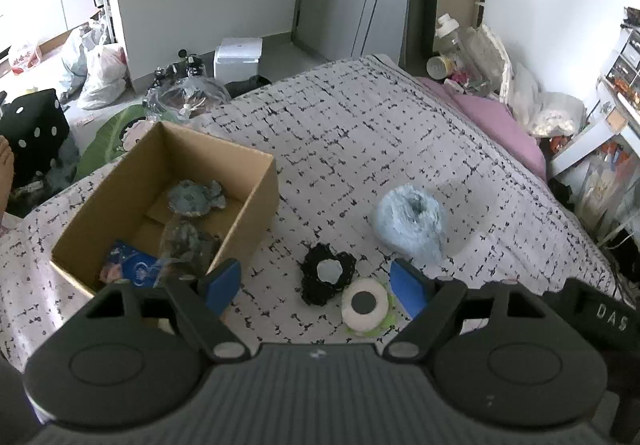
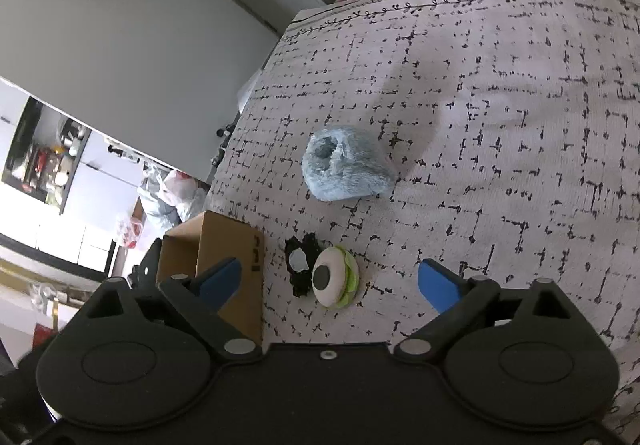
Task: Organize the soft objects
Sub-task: 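Move left gripper toward the black scrunchie while right gripper approaches the white green-rimmed plush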
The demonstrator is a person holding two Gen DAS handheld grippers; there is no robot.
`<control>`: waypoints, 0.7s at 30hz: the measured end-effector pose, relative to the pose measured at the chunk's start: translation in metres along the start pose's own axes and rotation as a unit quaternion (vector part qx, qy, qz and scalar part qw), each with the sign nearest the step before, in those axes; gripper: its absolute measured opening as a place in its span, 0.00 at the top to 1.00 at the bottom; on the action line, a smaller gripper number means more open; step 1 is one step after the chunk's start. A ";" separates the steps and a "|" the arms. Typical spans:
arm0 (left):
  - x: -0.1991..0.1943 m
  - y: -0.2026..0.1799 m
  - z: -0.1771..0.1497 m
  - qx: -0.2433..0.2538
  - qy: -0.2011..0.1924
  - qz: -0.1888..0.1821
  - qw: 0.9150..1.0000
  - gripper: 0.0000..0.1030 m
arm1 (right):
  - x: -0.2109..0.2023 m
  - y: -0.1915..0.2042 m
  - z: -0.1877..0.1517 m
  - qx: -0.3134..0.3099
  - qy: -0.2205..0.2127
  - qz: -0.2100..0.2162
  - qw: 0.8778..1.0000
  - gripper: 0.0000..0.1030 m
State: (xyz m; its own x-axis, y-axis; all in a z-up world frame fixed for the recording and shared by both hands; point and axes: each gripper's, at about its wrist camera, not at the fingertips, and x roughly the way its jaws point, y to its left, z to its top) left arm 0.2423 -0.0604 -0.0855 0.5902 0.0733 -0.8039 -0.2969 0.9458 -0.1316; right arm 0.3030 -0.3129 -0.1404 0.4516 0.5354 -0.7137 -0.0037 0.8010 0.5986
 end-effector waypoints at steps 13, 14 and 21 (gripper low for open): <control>0.040 0.001 -0.014 -0.036 0.026 -0.025 0.999 0.44 | 0.037 -0.007 -0.007 0.036 0.038 0.013 0.999 0.49; 0.044 0.001 -0.014 -0.040 0.029 -0.027 0.998 0.50 | 0.039 -0.008 -0.006 0.038 0.040 0.014 0.998 0.49; 0.064 0.003 -0.018 -0.057 0.030 -0.036 0.997 0.56 | 0.062 -0.009 -0.004 0.048 0.063 0.000 0.997 0.50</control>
State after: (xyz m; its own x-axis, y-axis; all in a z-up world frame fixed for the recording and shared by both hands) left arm 0.2657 -0.0586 -0.1479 0.5686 -0.0166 -0.8225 -0.3405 0.9054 -0.2536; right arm 0.3275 -0.2860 -0.1919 0.3355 0.5700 -0.7500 0.0846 0.7747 0.6266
